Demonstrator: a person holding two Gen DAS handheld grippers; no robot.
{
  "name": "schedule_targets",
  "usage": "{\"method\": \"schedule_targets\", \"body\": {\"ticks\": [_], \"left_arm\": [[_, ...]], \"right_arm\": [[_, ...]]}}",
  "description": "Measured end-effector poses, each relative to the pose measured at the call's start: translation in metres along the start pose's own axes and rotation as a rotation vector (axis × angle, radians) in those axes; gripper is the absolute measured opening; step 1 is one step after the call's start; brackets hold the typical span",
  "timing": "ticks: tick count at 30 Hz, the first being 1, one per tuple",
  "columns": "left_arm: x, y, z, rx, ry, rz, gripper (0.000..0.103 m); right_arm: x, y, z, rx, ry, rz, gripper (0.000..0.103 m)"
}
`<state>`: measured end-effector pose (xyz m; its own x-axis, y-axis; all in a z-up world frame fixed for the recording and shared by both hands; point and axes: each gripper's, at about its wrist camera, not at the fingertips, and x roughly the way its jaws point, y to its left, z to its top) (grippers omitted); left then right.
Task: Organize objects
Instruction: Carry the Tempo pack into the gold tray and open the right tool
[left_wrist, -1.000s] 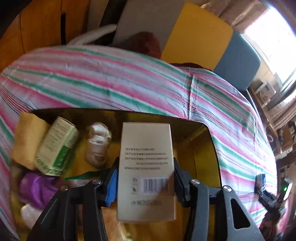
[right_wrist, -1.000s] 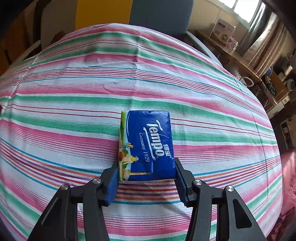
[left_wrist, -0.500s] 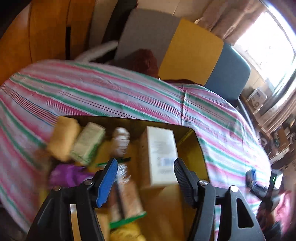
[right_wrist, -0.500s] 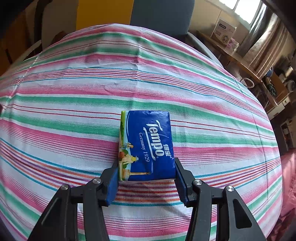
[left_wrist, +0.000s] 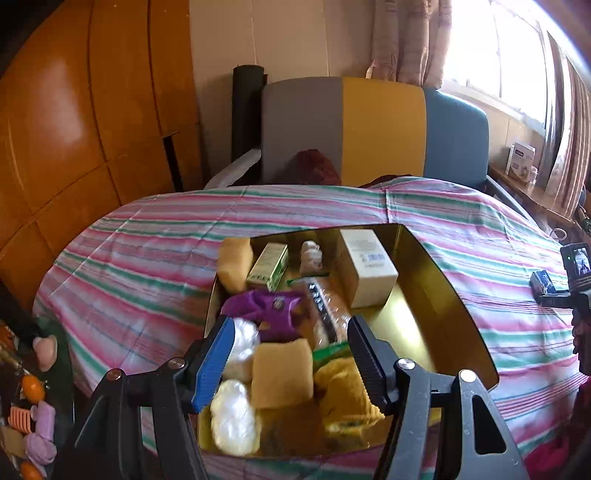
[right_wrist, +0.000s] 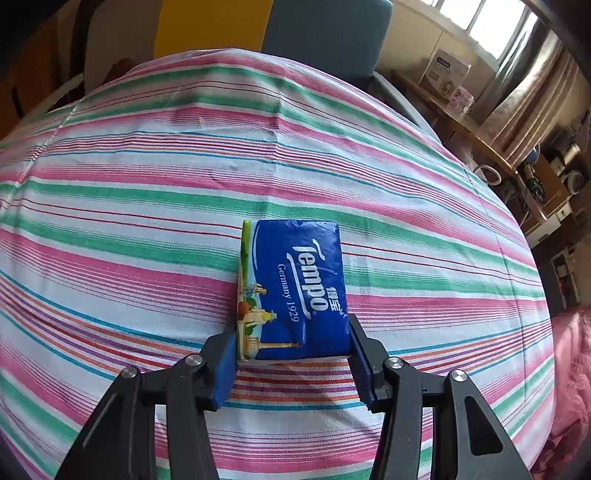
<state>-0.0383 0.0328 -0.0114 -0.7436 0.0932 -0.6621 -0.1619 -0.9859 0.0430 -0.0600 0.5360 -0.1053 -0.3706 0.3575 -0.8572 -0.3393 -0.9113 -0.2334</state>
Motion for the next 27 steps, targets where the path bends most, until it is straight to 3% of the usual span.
{"method": "schedule_targets", "body": {"ticks": [5, 9, 12, 20, 23, 27], "left_arm": [[0.002, 0.005, -0.01, -0.012, 0.021, -0.007, 0.064], [0.004, 0.008, -0.017, -0.019, 0.038, -0.009, 0.064], [0.004, 0.013, -0.019, -0.037, 0.038, -0.012, 0.064], [0.002, 0.042, -0.021, -0.093, 0.025, 0.029, 0.064], [0.003, 0.054, -0.023, -0.119, 0.026, 0.05, 0.064], [0.005, 0.063, -0.025, -0.145, 0.031, 0.062, 0.068]], "right_arm": [[-0.009, 0.011, 0.0, -0.029, 0.024, -0.034, 0.052], [-0.04, 0.032, 0.001, -0.04, -0.027, 0.04, 0.053], [-0.077, 0.055, 0.005, -0.041, -0.089, 0.152, 0.053], [-0.19, 0.178, -0.002, -0.208, -0.243, 0.425, 0.053], [-0.202, 0.229, -0.008, -0.279, -0.225, 0.495, 0.053], [-0.192, 0.29, -0.015, -0.349, -0.159, 0.524, 0.053]]}}
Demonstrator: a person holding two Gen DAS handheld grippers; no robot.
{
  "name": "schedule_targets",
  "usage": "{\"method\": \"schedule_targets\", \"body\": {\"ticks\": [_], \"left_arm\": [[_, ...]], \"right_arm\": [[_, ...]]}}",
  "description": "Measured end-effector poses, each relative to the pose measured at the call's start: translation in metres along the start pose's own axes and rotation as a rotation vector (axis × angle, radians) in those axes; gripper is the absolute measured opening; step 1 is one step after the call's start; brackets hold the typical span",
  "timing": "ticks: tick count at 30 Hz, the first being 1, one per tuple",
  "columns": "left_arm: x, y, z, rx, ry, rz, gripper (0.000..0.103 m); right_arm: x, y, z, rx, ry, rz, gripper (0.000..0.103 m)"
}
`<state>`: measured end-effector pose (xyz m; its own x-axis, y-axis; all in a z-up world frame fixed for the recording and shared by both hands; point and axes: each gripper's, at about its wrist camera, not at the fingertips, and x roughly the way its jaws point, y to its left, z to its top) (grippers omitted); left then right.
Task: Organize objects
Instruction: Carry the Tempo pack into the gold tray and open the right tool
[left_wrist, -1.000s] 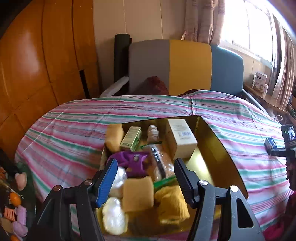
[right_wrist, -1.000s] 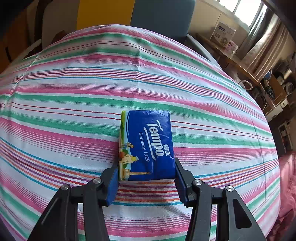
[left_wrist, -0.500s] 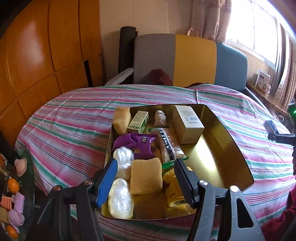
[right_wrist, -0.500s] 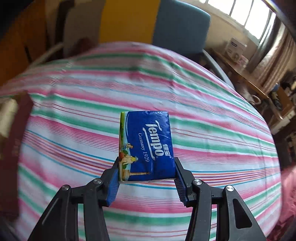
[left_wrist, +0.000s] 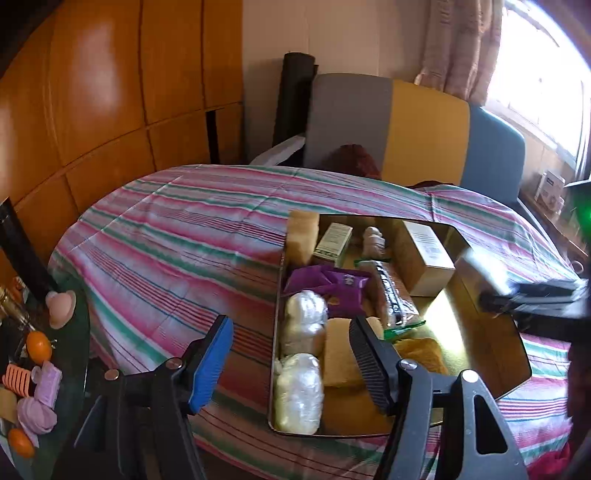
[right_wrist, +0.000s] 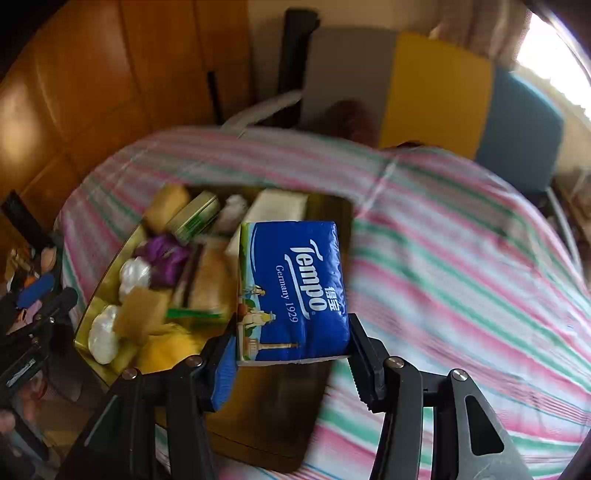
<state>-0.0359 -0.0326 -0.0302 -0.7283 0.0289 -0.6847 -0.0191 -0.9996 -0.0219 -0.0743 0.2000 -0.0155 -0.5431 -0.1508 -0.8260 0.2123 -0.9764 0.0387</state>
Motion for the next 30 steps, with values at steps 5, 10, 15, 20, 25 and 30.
{"method": "schedule_targets", "body": {"ticks": [5, 10, 15, 20, 25, 30], "left_arm": [[0.004, -0.001, -0.001, 0.006, 0.011, 0.005, 0.069], [0.005, -0.007, -0.004, 0.021, 0.01, 0.008, 0.07], [0.004, -0.012, -0.004, 0.031, 0.0, 0.011, 0.07], [-0.005, -0.016, 0.001, 0.038, -0.04, 0.017, 0.07], [-0.016, -0.019, 0.004, 0.024, -0.065, 0.036, 0.07], [-0.025, -0.022, 0.002, 0.006, -0.054, 0.083, 0.07]], "right_arm": [[0.049, 0.03, 0.002, -0.022, 0.106, -0.009, 0.053], [0.07, 0.034, -0.003, -0.036, 0.152, -0.06, 0.053], [0.076, 0.033, -0.013, -0.036, 0.171, -0.033, 0.054], [0.063, 0.027, -0.016, 0.008, 0.103, 0.022, 0.065], [0.029, 0.023, -0.018, 0.042, -0.02, 0.024, 0.076], [-0.001, 0.022, -0.027, 0.076, -0.124, -0.021, 0.084]]}}
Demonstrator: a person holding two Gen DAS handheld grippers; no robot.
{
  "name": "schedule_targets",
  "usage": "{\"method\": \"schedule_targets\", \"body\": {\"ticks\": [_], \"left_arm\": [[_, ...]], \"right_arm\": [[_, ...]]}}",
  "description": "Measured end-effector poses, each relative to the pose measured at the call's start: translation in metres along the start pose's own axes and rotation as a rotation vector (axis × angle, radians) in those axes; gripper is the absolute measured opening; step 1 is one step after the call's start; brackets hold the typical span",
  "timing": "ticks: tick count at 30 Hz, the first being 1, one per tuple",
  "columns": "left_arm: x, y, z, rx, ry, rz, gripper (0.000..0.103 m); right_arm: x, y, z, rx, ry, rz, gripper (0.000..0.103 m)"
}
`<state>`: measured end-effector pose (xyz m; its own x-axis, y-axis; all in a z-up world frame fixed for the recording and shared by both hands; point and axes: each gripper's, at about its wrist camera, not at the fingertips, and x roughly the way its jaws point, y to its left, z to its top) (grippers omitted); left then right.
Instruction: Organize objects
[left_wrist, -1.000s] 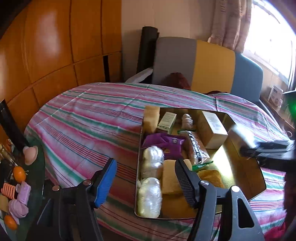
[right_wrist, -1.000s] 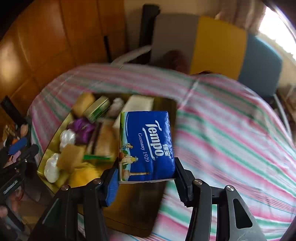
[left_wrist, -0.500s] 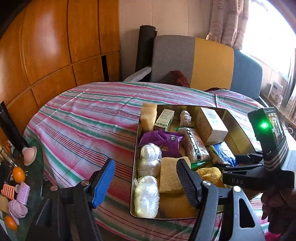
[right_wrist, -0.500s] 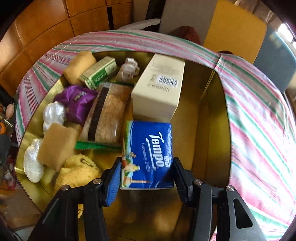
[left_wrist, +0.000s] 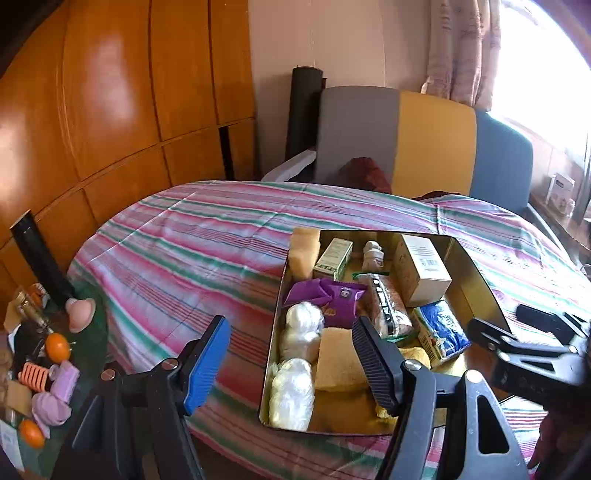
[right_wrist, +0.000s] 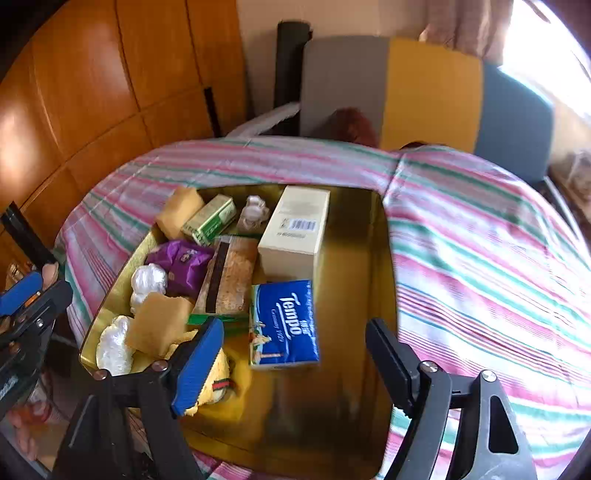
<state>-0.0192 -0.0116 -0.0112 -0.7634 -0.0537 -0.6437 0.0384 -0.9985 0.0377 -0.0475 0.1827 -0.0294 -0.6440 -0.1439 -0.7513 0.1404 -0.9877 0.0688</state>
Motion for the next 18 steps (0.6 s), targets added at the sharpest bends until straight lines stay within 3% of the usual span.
{"method": "schedule_targets", "body": {"ticks": [8, 12, 18], "left_arm": [[-0.011, 0.005, -0.012, -0.023, 0.022, -0.035, 0.066], [-0.012, 0.004, -0.017, -0.002, 0.028, -0.033, 0.06], [-0.015, 0.003, -0.018, 0.014, 0.015, -0.034, 0.06]], "right_arm": [[-0.032, 0.007, -0.025, 0.034, -0.11, -0.068, 0.087], [-0.034, 0.014, -0.033, 0.017, -0.122, -0.074, 0.087], [-0.035, 0.019, -0.032, 0.003, -0.134, -0.071, 0.087]]}}
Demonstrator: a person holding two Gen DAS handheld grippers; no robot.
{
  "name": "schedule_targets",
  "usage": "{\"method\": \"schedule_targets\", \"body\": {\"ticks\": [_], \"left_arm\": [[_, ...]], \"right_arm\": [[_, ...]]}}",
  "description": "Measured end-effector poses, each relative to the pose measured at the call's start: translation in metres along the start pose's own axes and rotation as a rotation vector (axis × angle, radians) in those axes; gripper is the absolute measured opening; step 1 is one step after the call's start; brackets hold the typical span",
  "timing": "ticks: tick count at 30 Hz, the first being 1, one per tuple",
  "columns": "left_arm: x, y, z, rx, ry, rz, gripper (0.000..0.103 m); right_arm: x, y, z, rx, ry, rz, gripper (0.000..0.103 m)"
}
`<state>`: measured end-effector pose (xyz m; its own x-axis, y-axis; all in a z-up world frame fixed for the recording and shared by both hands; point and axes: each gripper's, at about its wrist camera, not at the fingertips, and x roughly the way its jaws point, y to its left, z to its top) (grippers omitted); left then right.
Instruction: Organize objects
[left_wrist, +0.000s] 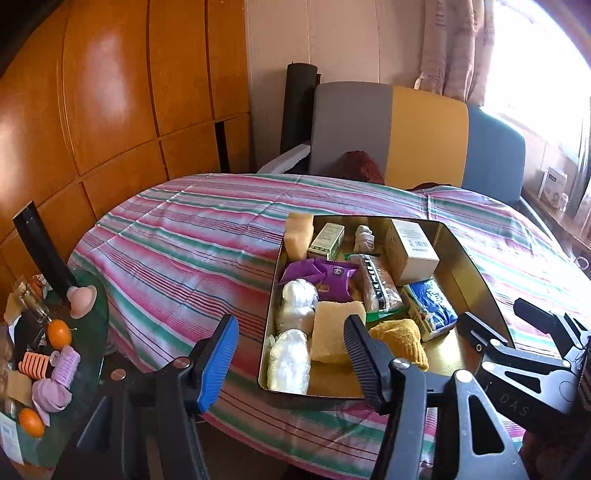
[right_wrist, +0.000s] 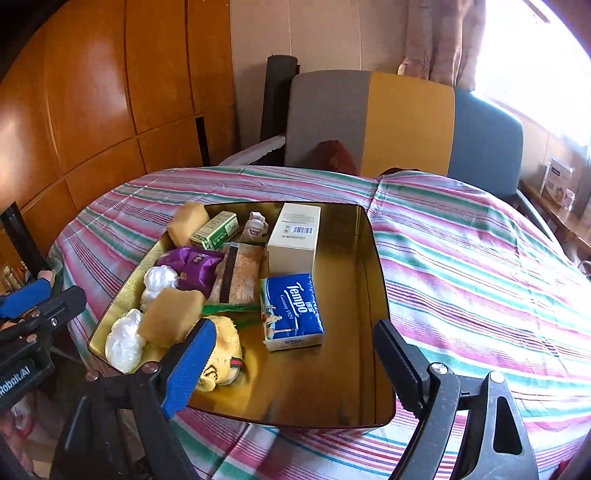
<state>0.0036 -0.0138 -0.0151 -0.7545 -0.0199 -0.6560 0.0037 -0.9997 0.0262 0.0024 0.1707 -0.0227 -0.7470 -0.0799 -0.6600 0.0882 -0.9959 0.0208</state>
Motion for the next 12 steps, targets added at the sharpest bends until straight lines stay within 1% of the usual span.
{"method": "schedule_targets", "body": {"ticks": [4, 6, 8, 10, 12], "left_arm": [[-0.0019, 0.0006, 0.0001, 0.007, -0.024, 0.004, 0.06], [-0.0047, 0.0013, 0.0001, 0.014, -0.052, 0.021, 0.052], [-0.0069, 0.0014, 0.001, 0.022, -0.071, 0.025, 0.05], [-0.0069, 0.0019, 0.002, 0.023, -0.075, 0.022, 0.05], [-0.0044, 0.003, 0.0027, 0.018, -0.058, 0.007, 0.05]], "right_arm": [[-0.0005, 0.0016, 0.0, -0.005, -0.002, 0.0, 0.087], [-0.0007, 0.0021, -0.0005, -0.009, -0.002, 0.001, 0.087], [-0.0006, 0.0032, -0.0007, -0.012, -0.002, 0.003, 0.087], [0.0004, 0.0045, -0.001, -0.018, 0.001, 0.005, 0.087], [0.001, 0.0052, -0.0011, -0.02, 0.003, 0.008, 0.087]]}}
